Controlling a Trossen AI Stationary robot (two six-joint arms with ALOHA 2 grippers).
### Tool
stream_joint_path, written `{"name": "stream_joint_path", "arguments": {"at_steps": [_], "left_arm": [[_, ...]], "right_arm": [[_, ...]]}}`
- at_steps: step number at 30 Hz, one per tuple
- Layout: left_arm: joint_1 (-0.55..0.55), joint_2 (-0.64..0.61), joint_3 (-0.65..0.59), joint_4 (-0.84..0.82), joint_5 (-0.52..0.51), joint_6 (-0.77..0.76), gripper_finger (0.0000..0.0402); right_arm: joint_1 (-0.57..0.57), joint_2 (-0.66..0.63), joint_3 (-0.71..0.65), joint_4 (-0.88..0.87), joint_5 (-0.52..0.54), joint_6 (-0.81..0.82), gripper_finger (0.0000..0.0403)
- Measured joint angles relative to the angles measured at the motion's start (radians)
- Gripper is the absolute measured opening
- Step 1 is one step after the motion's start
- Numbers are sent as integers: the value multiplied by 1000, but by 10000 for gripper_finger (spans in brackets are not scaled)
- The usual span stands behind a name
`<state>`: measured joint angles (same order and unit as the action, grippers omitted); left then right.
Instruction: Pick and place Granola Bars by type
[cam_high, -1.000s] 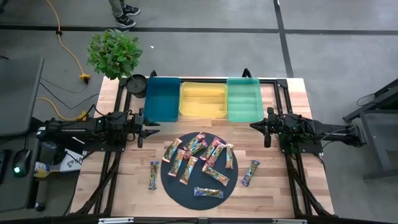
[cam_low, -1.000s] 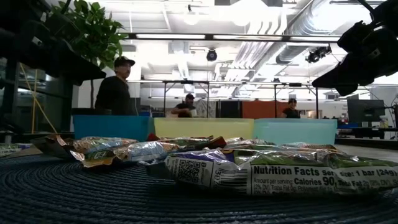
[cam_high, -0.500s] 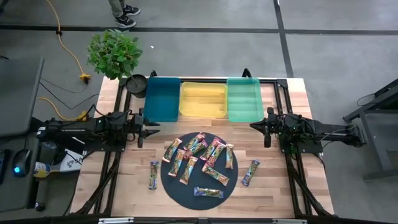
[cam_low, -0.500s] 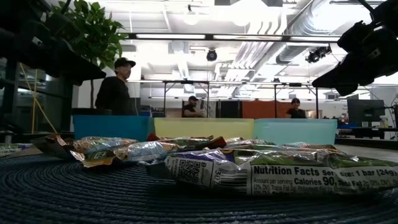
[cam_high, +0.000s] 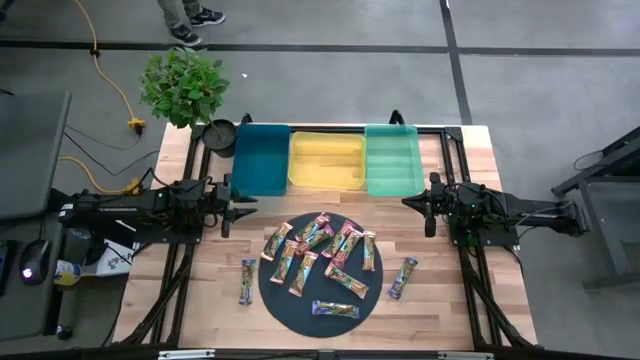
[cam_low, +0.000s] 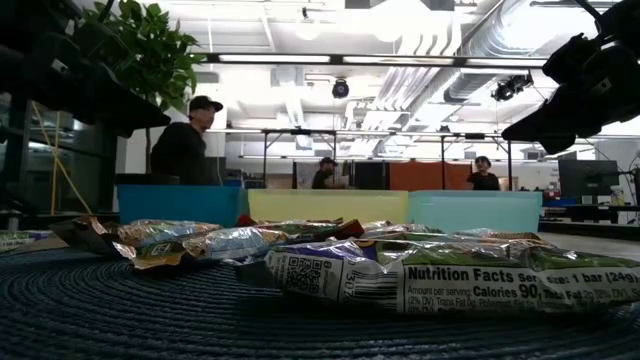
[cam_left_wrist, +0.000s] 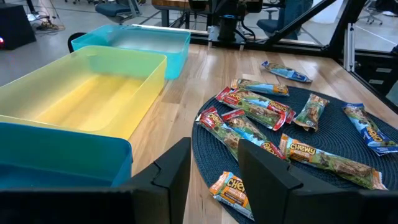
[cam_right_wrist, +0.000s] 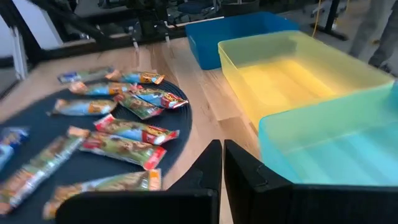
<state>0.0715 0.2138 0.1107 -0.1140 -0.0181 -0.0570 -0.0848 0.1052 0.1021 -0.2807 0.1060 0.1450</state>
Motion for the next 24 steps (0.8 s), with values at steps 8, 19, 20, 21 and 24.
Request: {"name": "stream_joint_path", "arguments": {"at_steps": [8,19,20,21,24], "left_arm": [[0,0,0,0,0,0,131],[0,0,0,0,0,0,131],[0,0,0,-1,0,0,131],[0,0,0,0,0,0,131],[0,0,0,-1,0,0,131]], "right_arm": [[0,0,0,23,96,-409,0],[0,0,0,28,6,-207,0],[0,0,0,35,-14,-155,0],[0,0,0,46,-29,-102,0],[0,0,0,72,-56,39,0]]}}
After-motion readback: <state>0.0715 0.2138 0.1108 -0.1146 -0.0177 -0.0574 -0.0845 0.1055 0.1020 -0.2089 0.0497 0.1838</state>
